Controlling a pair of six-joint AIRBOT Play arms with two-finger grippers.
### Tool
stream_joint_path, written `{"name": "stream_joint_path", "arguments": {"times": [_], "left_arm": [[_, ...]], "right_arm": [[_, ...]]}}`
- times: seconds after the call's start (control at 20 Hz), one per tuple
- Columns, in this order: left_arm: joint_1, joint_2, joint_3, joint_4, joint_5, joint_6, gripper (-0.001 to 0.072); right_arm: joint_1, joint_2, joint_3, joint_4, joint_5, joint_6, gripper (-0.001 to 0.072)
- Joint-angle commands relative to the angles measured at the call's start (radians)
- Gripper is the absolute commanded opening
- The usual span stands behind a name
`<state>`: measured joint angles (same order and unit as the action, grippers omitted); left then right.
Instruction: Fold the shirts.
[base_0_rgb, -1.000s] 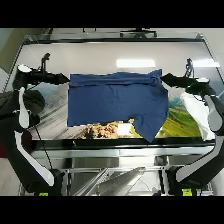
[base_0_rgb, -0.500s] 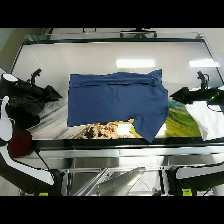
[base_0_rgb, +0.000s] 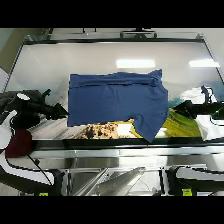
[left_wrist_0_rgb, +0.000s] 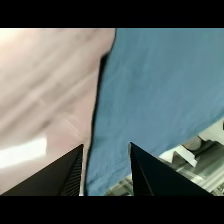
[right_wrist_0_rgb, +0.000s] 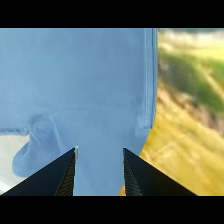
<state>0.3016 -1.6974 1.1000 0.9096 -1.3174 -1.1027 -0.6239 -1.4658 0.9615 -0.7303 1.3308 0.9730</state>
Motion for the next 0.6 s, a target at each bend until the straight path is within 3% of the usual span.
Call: {"name": "stream_joint_path", "arguments": {"times": [0.0, 0.15, 0.2, 0.25, 0.3, 0.55], "left_arm": [[-0.026, 0.001, -0.069, 0.032, 0.035, 0.003, 0.0324], [-0.086, 0.001, -0.071, -0.044, 0.032, 0.021, 0.0323], [-0.11, 0.001, -0.071, -0.08, 0.018, 0.039, 0.0256], [-0.127, 0.001, -0.071, -0.095, -0.001, 0.056, 0.0112], [-0.142, 0.001, -0.071, -0.088, -0.015, 0.061, 0.0031], [-0.146, 0.001, -0.042, -0.091, -0.019, 0.062, 0.0024]], "right_arm": [[-0.005, 0.009, -0.016, -0.003, 0.014, 0.002, 0.0346], [-0.005, 0.009, -0.039, -0.004, -0.003, 0.011, 0.0346], [-0.005, 0.009, -0.055, -0.006, -0.02, 0.011, 0.0348], [-0.005, 0.009, -0.072, -0.012, -0.04, 0.011, 0.035], [-0.005, 0.009, -0.093, -0.017, -0.062, 0.011, 0.0402], [0.003, 0.007, -0.19, -0.019, -0.156, 0.027, 0.0403]]}}
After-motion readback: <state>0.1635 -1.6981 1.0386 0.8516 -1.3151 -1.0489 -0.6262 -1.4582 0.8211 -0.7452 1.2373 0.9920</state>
